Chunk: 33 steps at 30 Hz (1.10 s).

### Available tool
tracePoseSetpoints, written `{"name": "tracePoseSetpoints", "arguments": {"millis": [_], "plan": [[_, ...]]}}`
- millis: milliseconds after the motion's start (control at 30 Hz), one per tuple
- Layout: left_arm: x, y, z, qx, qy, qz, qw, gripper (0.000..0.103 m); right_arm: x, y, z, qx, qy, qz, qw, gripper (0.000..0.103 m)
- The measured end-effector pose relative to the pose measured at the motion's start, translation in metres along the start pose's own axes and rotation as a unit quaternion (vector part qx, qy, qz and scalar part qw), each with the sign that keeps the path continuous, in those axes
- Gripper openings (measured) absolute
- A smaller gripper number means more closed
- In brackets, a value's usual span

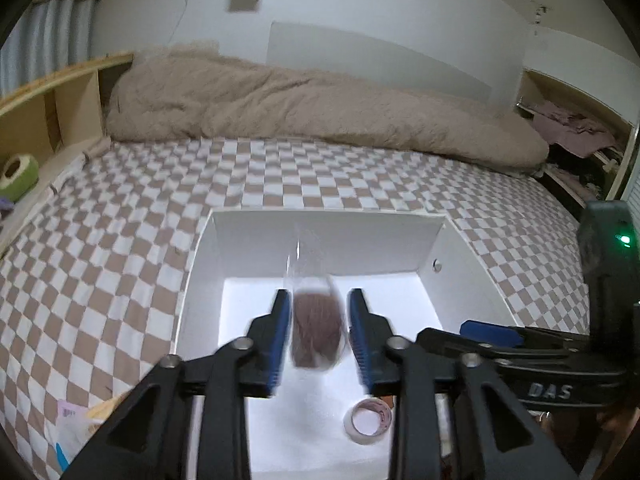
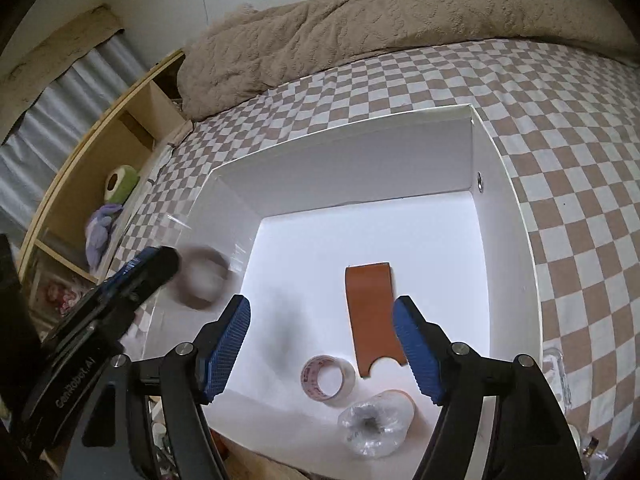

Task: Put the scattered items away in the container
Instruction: 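Open both grippers to drop the strap and bag into the box, then withdraw both grippers from the box back toward the clutter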

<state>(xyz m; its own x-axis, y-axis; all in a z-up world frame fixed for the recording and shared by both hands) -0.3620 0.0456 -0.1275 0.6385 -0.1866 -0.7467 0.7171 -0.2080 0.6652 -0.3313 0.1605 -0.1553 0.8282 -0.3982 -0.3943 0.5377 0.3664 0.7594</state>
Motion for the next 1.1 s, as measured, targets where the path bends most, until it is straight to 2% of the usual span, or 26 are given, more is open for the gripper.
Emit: {"name": "tracePoseSetpoints", "arguments": {"millis": [33,133,267,433,967,1033,1100], "plan": [[0.0,0.0,0.001,-0.006,0.001,0.001,1.0,0.066,0.0,0.002,-0.001,-0.001,-0.002,0.0,1.0,0.074],[0.001,0.003,0.004,-0.029,-0.006,-0.002,0.9996,0.068,0.0,0.006,-0.003,-0.01,-0.005,0.003,1.0,0.074],[0.0,0.008,0.008,-0.034,-0.004,-0.004,0.9994,0.068,-0.003,0.015,-0.009,-0.012,-0.009,-0.004,1.0,0.074],[-0.001,0.017,0.011,-0.039,-0.006,-0.004,0.9992,0.077,-0.004,0.03,-0.015,-0.017,-0.021,-0.012,1.0,0.074],[-0.001,0.053,0.007,-0.041,0.002,-0.008,0.9991,0.078,0.004,0.076,0.003,-0.028,-0.005,-0.036,0.999,0.074],[0.001,0.059,0.008,-0.035,0.007,-0.01,0.9993,0.089,0.007,0.082,0.006,-0.027,-0.003,-0.04,0.999,0.074],[0.005,0.067,0.009,-0.034,0.01,-0.014,0.9993,0.095,0.009,0.087,0.008,-0.027,-0.001,-0.045,0.999,0.074]]}}
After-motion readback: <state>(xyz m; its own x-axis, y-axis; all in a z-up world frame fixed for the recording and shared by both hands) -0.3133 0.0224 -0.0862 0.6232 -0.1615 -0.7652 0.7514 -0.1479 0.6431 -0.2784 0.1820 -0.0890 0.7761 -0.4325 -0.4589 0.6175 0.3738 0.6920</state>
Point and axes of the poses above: each gripper's, at about its wrist camera, not at the fingertips, and y roughly against the way its jaws point, z to its left, x to its underside, the point moved 5 cm from there along -y, roughly the way its jaws point, and after that the axes turned 12 degrees about -y, right-handed, at the moved point
